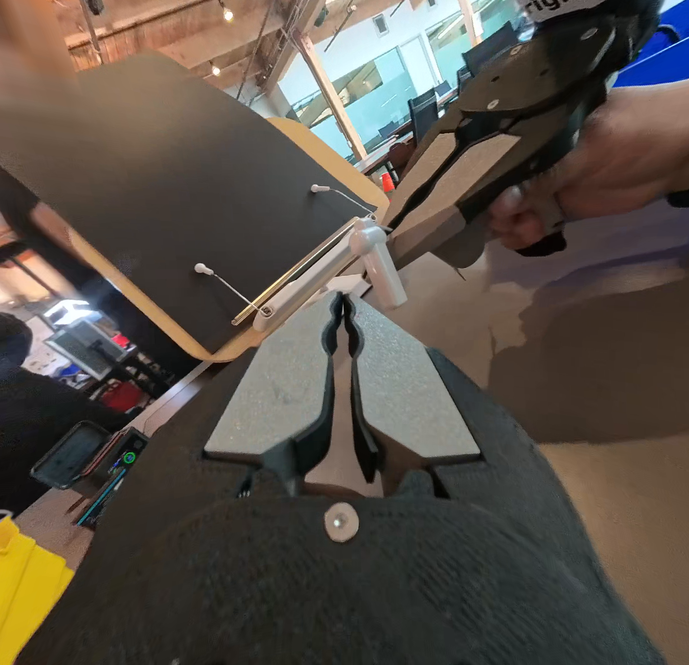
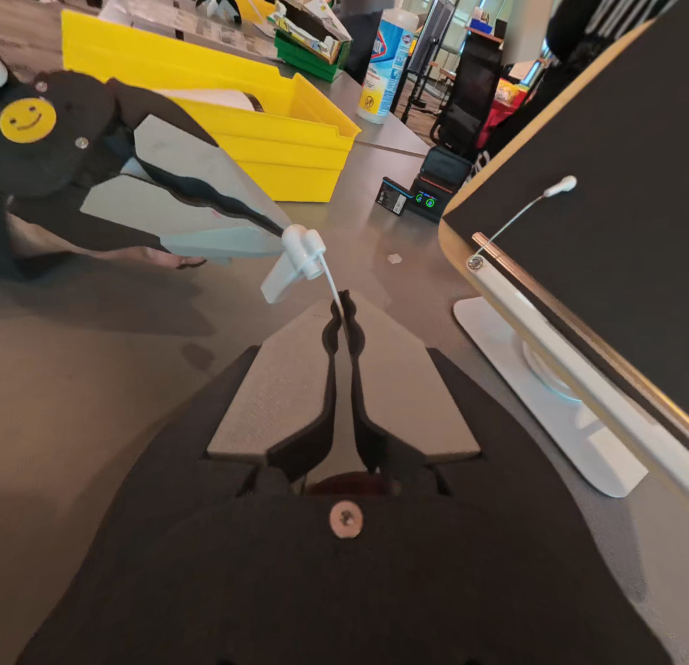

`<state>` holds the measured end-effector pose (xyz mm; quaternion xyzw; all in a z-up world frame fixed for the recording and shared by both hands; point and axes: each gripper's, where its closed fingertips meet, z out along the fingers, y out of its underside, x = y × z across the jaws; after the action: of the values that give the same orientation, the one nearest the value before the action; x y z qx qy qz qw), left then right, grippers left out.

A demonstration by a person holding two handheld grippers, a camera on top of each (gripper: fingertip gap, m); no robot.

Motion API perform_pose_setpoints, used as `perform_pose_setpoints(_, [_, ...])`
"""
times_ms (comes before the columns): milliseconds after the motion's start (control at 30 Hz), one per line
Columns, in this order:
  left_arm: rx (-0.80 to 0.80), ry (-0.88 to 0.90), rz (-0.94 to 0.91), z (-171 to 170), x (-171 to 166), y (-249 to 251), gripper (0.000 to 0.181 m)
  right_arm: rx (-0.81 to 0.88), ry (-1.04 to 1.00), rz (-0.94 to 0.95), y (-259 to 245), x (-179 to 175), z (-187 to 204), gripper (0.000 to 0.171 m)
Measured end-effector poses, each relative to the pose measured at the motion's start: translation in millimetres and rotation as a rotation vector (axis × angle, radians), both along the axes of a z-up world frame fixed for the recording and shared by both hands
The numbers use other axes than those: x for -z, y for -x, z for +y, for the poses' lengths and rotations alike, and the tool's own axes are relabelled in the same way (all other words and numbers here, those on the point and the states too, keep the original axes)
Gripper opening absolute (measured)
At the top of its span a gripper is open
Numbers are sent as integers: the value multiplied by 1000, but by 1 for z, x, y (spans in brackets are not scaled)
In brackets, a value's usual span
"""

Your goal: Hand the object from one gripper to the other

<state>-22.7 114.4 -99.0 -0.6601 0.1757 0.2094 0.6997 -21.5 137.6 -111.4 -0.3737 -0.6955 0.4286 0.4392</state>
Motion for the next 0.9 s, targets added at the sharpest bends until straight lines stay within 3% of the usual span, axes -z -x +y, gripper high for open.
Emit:
perform_pose_setpoints(267, [74,111,-88,8,19,-12,41,7,190,17,-2,-15,9,0])
perform_pose_setpoints(500, [92,79,-86,7,14,-17,38,-45,140,-13,-2,-7,-5,0])
perform_pose_setpoints(600, [106,63,-73,6,13,-19,19,-97,129,-33,-4,-3,-16,0])
perform_pose_setpoints(700, [116,66,-44,5,11,-22,14,-114,132,-47,-5,0,-18,0])
perform_pose_setpoints(900, [-91,104,175,7,19,4,13,-142,123,-136,-6,19,-21,0])
